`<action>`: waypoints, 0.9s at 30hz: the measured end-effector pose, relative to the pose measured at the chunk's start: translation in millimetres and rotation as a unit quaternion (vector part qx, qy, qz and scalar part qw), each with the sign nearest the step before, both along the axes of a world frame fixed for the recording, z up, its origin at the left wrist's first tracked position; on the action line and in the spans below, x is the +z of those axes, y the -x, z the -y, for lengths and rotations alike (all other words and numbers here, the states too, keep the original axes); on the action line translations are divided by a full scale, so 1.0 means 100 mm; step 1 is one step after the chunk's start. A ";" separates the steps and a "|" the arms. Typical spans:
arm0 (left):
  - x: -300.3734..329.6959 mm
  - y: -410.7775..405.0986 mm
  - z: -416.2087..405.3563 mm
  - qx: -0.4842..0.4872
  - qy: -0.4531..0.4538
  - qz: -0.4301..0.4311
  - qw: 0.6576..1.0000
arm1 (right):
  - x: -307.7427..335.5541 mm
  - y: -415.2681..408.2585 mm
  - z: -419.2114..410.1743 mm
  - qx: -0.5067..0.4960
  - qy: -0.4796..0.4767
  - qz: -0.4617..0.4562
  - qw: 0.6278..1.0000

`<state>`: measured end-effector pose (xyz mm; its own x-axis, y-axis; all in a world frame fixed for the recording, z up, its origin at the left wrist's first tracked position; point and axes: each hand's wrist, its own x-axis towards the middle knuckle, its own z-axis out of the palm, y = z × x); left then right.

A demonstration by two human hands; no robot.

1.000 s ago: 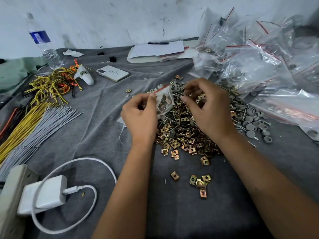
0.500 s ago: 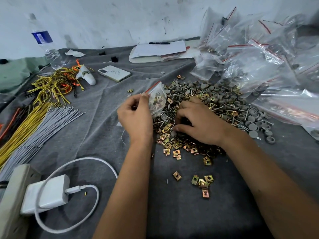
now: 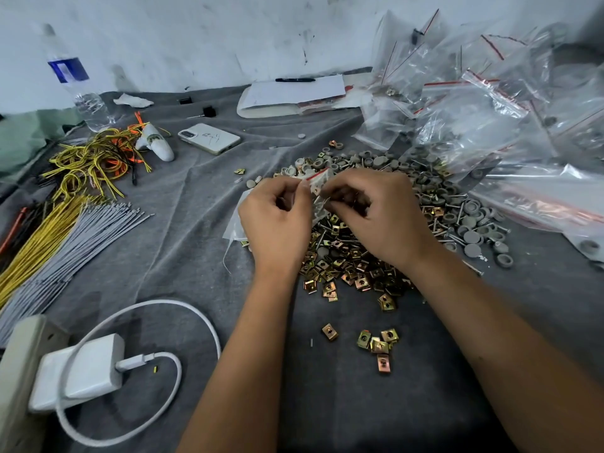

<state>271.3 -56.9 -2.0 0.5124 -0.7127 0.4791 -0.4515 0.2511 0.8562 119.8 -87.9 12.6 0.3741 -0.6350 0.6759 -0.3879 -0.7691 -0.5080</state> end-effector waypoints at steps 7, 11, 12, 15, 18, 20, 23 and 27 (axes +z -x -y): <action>0.00 -0.08 0.03 0.043 0.004 -0.106 0.993 | -0.05 0.06 0.08 -0.043 -0.008 0.022 0.999; 0.01 -0.10 0.04 0.052 0.013 -0.140 0.989 | -0.11 0.08 0.13 -0.001 0.002 -0.208 0.978; 0.01 -0.10 0.04 0.052 0.014 -0.143 0.988 | -0.12 0.06 0.13 0.002 -0.001 -0.256 0.967; 0.00 -0.11 0.04 0.047 0.016 -0.147 0.988 | -0.11 0.04 0.12 0.000 -0.019 -0.315 0.949; -0.01 -0.11 0.04 0.043 0.020 -0.152 0.987 | -0.06 0.05 0.11 0.003 -0.059 -0.323 0.945; -0.01 -0.11 0.05 0.045 0.023 -0.155 0.987 | -0.03 0.06 0.10 0.004 -0.077 -0.341 0.937; -0.01 -0.12 0.06 0.046 0.025 -0.153 0.987 | -0.03 0.06 0.09 -0.002 -0.094 -0.385 0.918; -0.01 -0.13 0.06 0.051 0.019 -0.149 0.987 | -0.06 0.05 0.07 0.002 -0.098 -0.378 0.921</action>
<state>284.0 -62.8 -3.3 0.7031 -0.6345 0.3212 -0.2060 0.2507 0.9459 115.2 -94.6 6.6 0.6931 -0.7146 0.0948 -0.6849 -0.6938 -0.2225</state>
